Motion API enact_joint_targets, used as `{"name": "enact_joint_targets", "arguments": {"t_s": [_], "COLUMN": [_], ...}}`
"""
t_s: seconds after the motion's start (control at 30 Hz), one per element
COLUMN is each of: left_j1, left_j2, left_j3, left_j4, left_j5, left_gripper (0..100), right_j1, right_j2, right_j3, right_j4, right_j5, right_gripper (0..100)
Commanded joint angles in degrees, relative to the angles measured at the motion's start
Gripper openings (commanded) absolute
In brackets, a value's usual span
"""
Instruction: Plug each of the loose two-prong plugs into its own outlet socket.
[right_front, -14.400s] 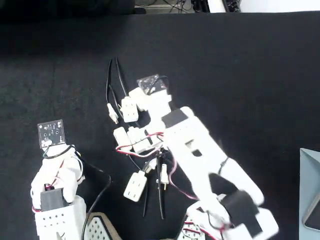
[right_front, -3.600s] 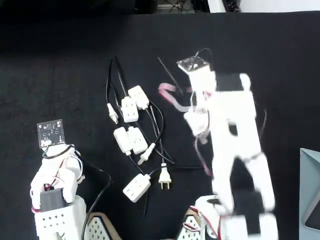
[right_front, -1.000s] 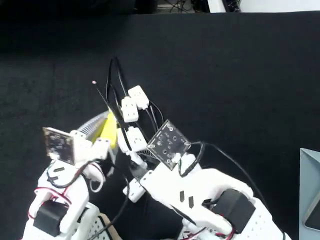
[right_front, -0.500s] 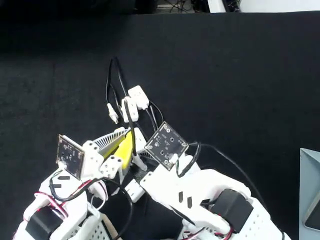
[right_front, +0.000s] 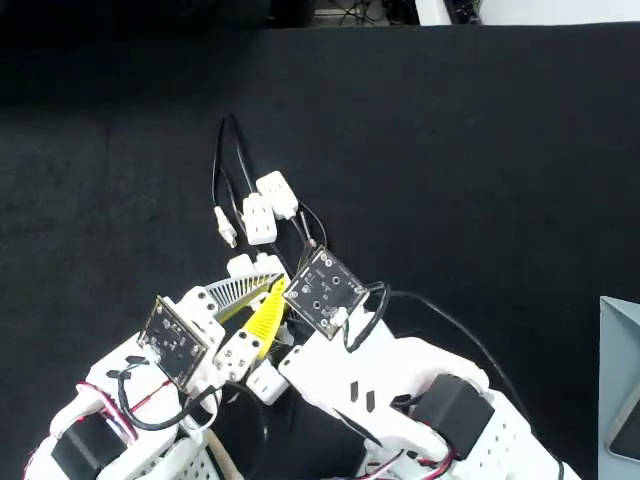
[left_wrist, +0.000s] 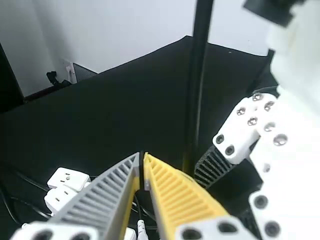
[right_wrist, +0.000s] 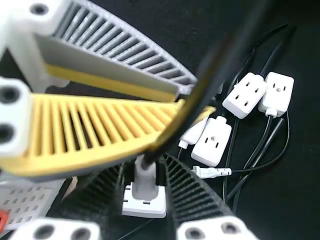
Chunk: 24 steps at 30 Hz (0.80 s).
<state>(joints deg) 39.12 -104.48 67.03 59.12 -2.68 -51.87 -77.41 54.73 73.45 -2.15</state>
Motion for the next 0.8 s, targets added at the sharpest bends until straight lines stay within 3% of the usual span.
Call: {"name": "enact_joint_targets", "arguments": {"t_s": [0.0,0.23,0.3,0.5,0.77], "left_j1": [-3.12,-26.15,-29.85,-31.08,-30.9], "left_j2": [0.0,0.26,0.26,0.44,0.7], "left_j3": [-3.12,-2.95,-0.84,6.11,6.2], "left_j4": [-0.09,0.26,0.26,0.18,0.18], "left_j5": [-0.18,2.9,5.19,5.63,5.98], "left_gripper": [3,3,3,3,3], "right_j1": [4.57,17.93,20.31,25.32,29.27], "right_j2": [0.13,0.13,0.13,3.38,21.58], "right_j3": [-0.75,-0.48,-0.48,1.19,2.77], "right_j4": [-0.7,-0.79,-1.23,-6.42,-15.82], "right_j5": [-0.26,-0.09,-0.35,-1.14,-6.07], "right_gripper": [1.2,1.3,1.3,1.3,1.4]}}
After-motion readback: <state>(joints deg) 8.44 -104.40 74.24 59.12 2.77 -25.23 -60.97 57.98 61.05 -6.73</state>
